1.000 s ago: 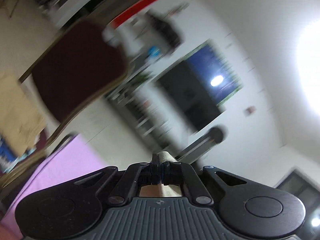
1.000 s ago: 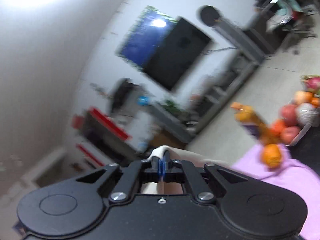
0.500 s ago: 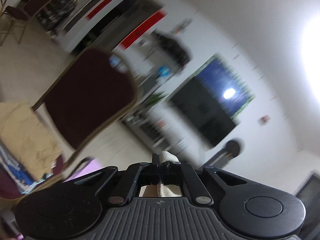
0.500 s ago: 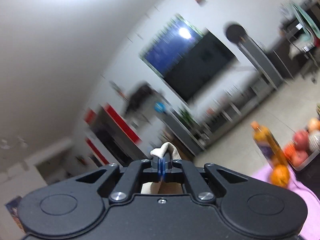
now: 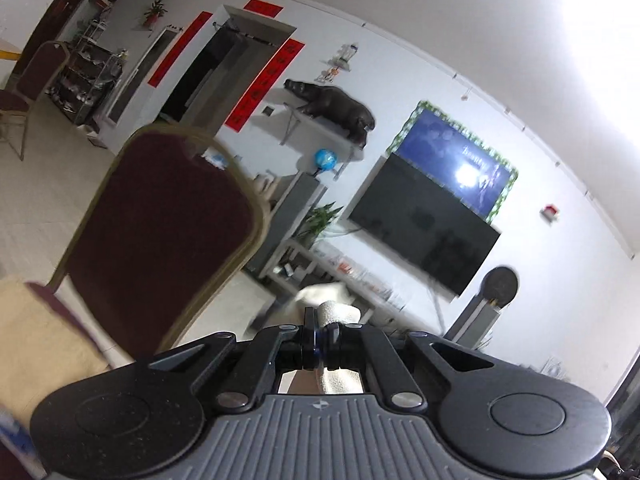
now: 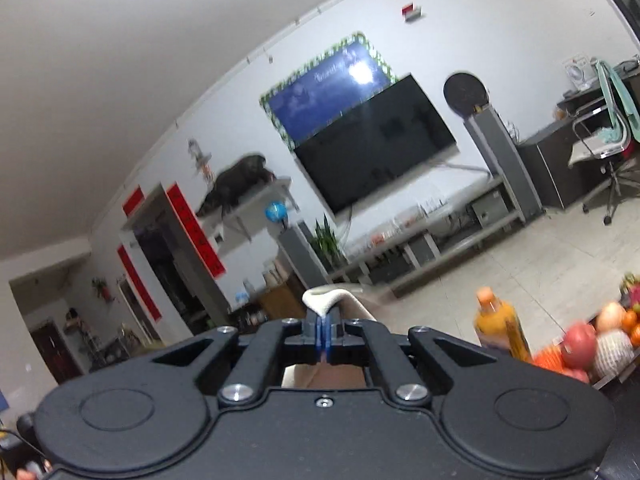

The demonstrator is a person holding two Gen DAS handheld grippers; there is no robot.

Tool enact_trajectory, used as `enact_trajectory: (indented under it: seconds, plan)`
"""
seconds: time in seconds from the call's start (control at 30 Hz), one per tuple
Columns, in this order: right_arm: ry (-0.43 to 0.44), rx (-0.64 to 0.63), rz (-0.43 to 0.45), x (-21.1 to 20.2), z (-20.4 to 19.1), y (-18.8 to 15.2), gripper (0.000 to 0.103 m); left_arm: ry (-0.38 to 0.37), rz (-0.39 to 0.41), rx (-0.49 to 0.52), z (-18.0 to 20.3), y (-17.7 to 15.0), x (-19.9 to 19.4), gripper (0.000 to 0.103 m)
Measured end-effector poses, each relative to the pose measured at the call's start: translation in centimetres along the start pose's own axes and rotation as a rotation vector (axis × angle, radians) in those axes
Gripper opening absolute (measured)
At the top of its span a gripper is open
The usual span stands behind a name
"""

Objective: Fold clothes
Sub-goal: 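Lift the sweatshirt with both tools and shake it out in the air, then lay the sweatshirt flat on the towel with both tools, collar nearest them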

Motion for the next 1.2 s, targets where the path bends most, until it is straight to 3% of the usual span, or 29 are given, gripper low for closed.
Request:
enact_trajectory:
  seconds: [0.07,0.2,0.27,0.33,0.4,0.47,0.53,0.63,0.7,0.83,0.93,1.03,1.1,1.2]
  plan:
    - [-0.025,-0.025,-0.033,-0.3,2.0,-4.0,0.002,0.055,-0.057,0.013,-2.7,-5.0,0.0,0.002]
    - [-0.164,-0.078,-0.221,1.6,8.2,-16.5,0.002,0.271,-0.32,0.028,-10.0,-18.0,3.1,0.002]
    - [-0.234,-0.016,-0.355,2.8,12.1,-23.1,0.002,0.384,-0.449,0.041,-13.5,-24.1,4.6,0.002]
    - [-0.301,0.048,-0.454,3.3,15.2,-27.8,0.002,0.458,-0.525,0.055,-15.7,-27.8,4.7,0.002]
    - [-0.335,0.065,-0.519,2.9,16.6,-30.4,0.002,0.456,-0.522,0.065,-15.8,-28.2,4.3,0.002]
    - [-0.344,0.056,-0.552,2.4,16.9,-31.6,0.002,0.43,-0.469,0.104,-14.7,-26.8,3.9,0.002]
    - [-0.329,0.019,-0.538,2.1,16.4,-31.5,0.002,0.395,-0.419,0.119,-13.5,-25.5,2.7,0.002]
    - [-0.307,0.062,-0.513,-0.1,15.3,-31.1,0.002,0.341,-0.366,0.1,-13.0,-24.5,0.2,0.002]
    - [-0.305,0.083,-0.516,-0.4,15.6,-31.0,0.002,0.359,-0.354,0.131,-13.5,-24.4,-0.5,0.002]
    - [-0.351,0.059,-0.614,0.7,17.6,-33.3,0.002,0.505,-0.422,0.294,-14.3,-26.5,1.0,0.003]
    - [-0.383,0.044,-0.693,0.8,18.4,-35.1,0.004,0.582,-0.507,0.355,-15.0,-28.6,2.0,0.011]
    - [-0.393,0.043,-0.699,-0.1,18.5,-34.8,0.015,0.594,-0.498,0.351,-15.1,-27.9,0.1,0.029]
    - [-0.393,0.045,-0.644,-1.1,18.4,-33.4,0.033,0.565,-0.513,0.314,-14.9,-28.3,-1.6,0.031]
    - [-0.338,0.094,-0.627,-1.9,17.9,-33.0,0.035,0.462,-0.596,0.256,-14.3,-30.5,-3.6,0.032]
Point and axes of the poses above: each gripper's, at about its wrist camera, not at the fingertips, and x roughly the way its jaws point, z to its right, y to its top, the point moved 8 cm from there along x, roughly the way its jaws point
